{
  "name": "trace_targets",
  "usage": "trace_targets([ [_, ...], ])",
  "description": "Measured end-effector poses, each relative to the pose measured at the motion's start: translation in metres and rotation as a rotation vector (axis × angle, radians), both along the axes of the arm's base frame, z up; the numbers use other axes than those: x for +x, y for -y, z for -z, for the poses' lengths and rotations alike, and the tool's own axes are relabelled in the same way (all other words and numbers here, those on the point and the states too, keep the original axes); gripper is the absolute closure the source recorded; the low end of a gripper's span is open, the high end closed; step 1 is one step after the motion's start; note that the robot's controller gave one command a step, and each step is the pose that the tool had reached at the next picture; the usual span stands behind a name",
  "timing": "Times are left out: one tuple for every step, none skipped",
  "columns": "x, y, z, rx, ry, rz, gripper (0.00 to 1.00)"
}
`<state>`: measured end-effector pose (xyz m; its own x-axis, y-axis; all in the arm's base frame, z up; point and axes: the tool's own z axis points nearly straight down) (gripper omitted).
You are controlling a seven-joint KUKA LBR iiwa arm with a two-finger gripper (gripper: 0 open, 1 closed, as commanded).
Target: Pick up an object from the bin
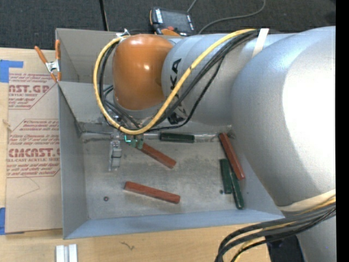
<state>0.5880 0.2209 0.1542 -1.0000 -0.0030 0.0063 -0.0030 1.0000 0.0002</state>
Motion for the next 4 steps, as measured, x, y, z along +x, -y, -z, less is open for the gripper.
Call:
trace_targets([
  [-0.010,0.078,0.085,0.000,0.005,-0.305,0.00],
  [-0.040,0.126,0.022,0.000,0.010,-0.241,0.00],
  [-0.081,0.134,0.088,0.002,-0.002,-0.257,0.00],
  [-0.077,0.133,0.084,0.002,0.006,-0.257,1.00],
])
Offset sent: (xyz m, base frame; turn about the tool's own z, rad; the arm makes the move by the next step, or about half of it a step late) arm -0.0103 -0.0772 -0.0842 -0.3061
